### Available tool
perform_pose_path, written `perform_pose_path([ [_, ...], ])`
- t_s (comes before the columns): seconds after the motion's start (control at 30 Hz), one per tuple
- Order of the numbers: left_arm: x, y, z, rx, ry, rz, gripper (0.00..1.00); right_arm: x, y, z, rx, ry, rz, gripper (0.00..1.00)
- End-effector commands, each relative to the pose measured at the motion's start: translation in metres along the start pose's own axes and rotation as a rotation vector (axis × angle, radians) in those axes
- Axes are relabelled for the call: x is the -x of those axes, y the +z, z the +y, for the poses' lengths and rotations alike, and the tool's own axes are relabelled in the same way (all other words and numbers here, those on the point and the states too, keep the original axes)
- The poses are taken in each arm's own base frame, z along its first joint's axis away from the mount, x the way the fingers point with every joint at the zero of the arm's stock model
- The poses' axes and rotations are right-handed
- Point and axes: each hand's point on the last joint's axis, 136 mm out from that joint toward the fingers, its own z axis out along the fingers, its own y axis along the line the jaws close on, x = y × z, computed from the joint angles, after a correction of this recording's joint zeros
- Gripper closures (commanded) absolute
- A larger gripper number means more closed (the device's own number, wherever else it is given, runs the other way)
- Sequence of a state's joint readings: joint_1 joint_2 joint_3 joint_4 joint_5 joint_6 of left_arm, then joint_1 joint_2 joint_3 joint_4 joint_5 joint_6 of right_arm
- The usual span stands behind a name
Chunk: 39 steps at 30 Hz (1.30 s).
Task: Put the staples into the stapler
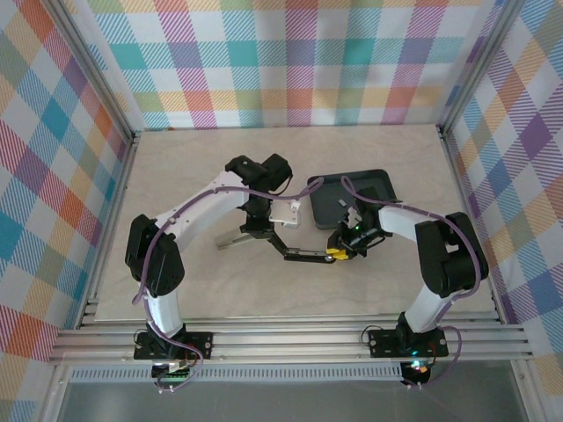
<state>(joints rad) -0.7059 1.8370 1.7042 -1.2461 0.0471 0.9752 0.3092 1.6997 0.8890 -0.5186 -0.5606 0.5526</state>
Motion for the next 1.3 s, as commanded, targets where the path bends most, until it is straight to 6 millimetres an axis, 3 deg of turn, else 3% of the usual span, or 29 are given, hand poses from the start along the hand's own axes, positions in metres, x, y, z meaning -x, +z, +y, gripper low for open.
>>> perform_pose_path([
  [0.0,0.068,-0.018,0.01,0.041,-0.02,-0.281,0.72,0.0,0.02,-0.001,0.01,-0.013,0.01,0.74],
  [0.37,0.101,-0.022,0.02,0.038,-0.066,-0.378,0.73,0.003,0.023,0.016,0.091,-0.039,0.002,0.74],
  [0.87,0.133,0.022,0.016,-0.009,-0.046,-0.354,0.76,0.004,0.026,0.015,0.102,-0.041,-0.005,0.75],
  [1.27,0.14,0.064,0.015,-0.029,-0.033,-0.287,0.77,0.004,0.025,0.024,0.168,-0.054,-0.01,0.74],
])
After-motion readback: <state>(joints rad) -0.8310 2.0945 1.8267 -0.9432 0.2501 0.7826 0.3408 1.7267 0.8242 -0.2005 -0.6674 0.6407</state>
